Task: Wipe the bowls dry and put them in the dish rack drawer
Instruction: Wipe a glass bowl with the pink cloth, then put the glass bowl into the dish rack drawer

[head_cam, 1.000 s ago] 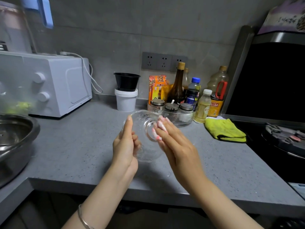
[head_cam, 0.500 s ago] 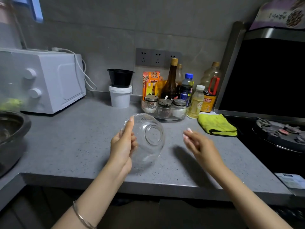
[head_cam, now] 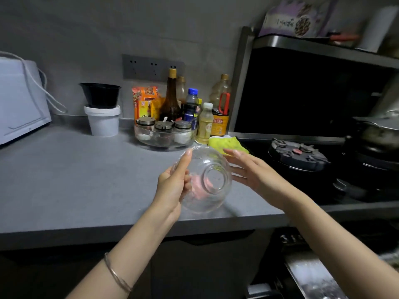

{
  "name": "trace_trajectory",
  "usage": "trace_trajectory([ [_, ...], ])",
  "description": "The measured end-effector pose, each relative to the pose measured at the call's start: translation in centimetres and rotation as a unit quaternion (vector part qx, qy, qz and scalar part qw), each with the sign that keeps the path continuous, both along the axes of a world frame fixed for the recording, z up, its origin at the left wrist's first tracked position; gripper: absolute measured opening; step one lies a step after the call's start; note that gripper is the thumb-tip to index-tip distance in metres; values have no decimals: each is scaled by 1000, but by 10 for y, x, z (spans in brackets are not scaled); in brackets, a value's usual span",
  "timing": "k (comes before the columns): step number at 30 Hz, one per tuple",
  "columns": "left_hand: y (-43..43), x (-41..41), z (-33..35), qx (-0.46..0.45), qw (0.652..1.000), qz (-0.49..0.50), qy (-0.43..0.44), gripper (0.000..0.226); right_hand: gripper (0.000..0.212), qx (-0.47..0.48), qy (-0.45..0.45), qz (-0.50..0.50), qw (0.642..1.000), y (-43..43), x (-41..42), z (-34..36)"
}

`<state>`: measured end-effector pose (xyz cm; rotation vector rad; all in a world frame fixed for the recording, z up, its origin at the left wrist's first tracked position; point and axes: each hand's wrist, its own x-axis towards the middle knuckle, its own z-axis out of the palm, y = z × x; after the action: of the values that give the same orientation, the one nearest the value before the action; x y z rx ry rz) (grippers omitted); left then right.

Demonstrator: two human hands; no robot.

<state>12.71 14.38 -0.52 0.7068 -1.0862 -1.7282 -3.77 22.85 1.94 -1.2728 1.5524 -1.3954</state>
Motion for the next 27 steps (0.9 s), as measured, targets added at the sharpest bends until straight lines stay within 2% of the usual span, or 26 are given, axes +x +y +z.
trace_trajectory([
  [3, 28, -32, 1, -23, 998, -53, -9, 32, 54, 27, -2, -22, 999, 31, -25, 10],
  [8, 79, -103, -7, -54, 980, -186, -35, 35, 41, 87, -59, -32, 994, 107, -81, 15],
  [14, 150, -196, -33, -109, 947, -296, -64, 29, 24, 100, -146, -153, 972, 205, -147, -10],
  [16, 170, -225, -47, -146, 929, -323, -103, 37, 22, 91, -155, -193, 965, 234, -169, -22],
  [19, 195, -261, -78, -166, 906, -371, -113, 24, 18, 79, -180, -255, 947, 271, -202, -43],
  [22, 212, -292, -123, -163, 884, -413, -146, 23, 15, 57, -226, -321, 918, 300, -237, -65],
  [25, 220, -326, -177, -201, 845, -439, -229, 41, 15, 67, -244, -378, 891, 317, -274, -92],
  [27, 220, -347, -203, -261, 812, -436, -287, 49, 16, 74, -257, -404, 875, 322, -294, -114],
])
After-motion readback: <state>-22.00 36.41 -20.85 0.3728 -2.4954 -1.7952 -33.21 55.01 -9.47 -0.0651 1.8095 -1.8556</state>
